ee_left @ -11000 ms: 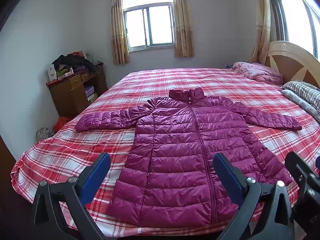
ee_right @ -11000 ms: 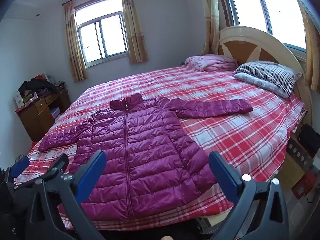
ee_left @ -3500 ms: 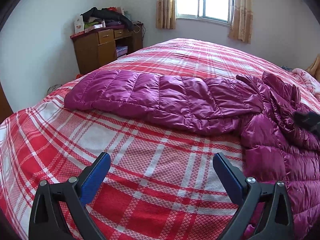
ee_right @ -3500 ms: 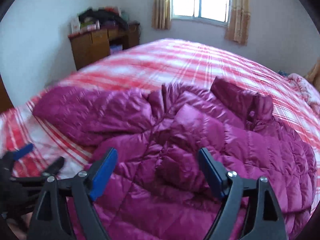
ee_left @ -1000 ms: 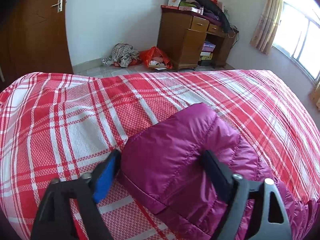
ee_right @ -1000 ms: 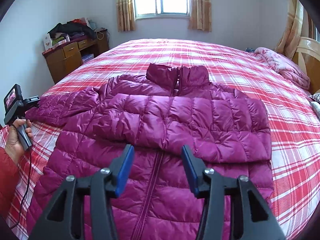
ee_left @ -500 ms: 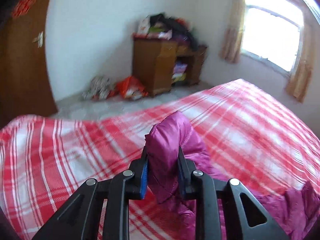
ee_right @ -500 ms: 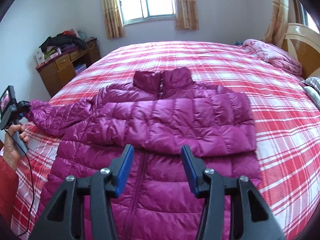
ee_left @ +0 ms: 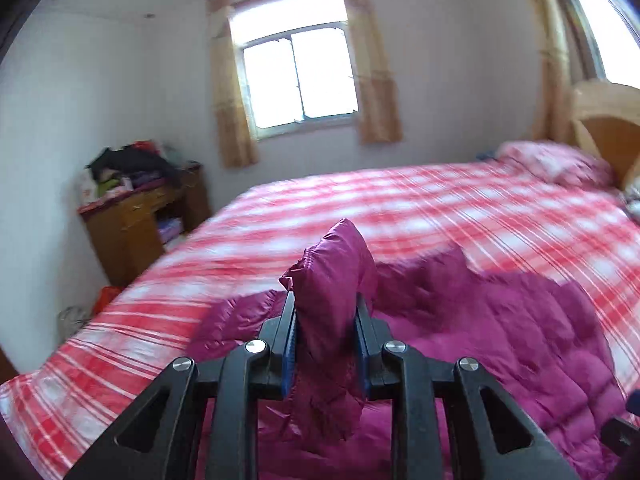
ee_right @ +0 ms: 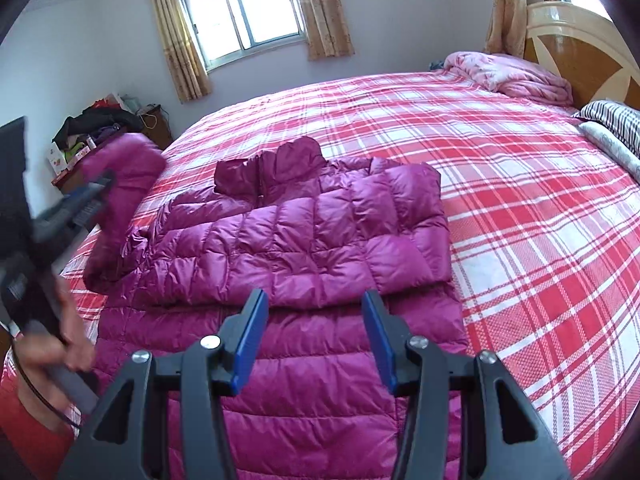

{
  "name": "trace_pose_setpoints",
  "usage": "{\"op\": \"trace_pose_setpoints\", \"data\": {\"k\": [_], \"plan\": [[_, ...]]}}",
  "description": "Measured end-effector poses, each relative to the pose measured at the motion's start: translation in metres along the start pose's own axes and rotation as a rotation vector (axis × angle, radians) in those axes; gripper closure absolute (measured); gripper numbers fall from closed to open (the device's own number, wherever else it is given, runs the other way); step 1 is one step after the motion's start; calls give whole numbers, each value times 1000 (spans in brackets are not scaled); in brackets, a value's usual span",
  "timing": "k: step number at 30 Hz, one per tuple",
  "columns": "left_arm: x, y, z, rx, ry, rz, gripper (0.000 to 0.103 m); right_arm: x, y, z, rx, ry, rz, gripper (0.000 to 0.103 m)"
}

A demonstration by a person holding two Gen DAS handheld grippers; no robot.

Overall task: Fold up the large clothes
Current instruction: 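Grasp the other sleeve cuff with the left gripper and lift it, then fold the held sleeve across the jacket body and open the left gripper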

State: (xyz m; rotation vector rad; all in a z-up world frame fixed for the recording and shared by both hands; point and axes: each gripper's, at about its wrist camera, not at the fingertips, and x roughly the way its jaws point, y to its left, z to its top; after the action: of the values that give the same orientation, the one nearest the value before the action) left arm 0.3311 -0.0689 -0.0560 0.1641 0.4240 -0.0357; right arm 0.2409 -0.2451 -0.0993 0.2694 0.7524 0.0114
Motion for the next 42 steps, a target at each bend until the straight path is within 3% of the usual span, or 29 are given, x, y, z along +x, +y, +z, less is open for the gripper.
{"op": "trace_pose_setpoints", "data": {"k": [5,6,7,9,10,14,17,20,24,26,28,32,36,42], "plan": [[20,-61,-30,51,114,-81,78,4,-13,-3,13,29,1,50],[22,-67,-33,65,126,-90,74,6,-15,-3,17,33,-6,45],[23,-75,-35,80,142,-112,69,7,-16,-3,21,34,-11,36],[24,-83,-40,113,185,-195,33,7,-20,-3,37,28,-9,21],[21,-82,-41,121,203,-232,28,7,-22,-2,46,26,-2,18],[-7,-62,-52,113,233,-302,25,4,-30,11,105,25,43,18],[-23,-29,-69,57,291,-291,22,-1,-30,30,163,2,112,18],[-31,17,-86,-77,338,-244,22,13,-12,49,141,19,212,18],[-33,65,-91,-186,356,-142,22,65,17,53,72,95,157,18],[-38,80,-89,-202,327,-87,22,95,29,48,51,151,137,26],[-42,92,-85,-207,301,-50,22,118,40,42,8,208,87,54],[-42,106,-76,-197,276,-12,22,119,52,41,-74,195,55,82],[-40,129,-62,-227,253,-22,22,86,52,50,-184,101,-43,85],[3,118,-32,-197,249,39,22,104,32,37,-225,177,-113,85]]}}
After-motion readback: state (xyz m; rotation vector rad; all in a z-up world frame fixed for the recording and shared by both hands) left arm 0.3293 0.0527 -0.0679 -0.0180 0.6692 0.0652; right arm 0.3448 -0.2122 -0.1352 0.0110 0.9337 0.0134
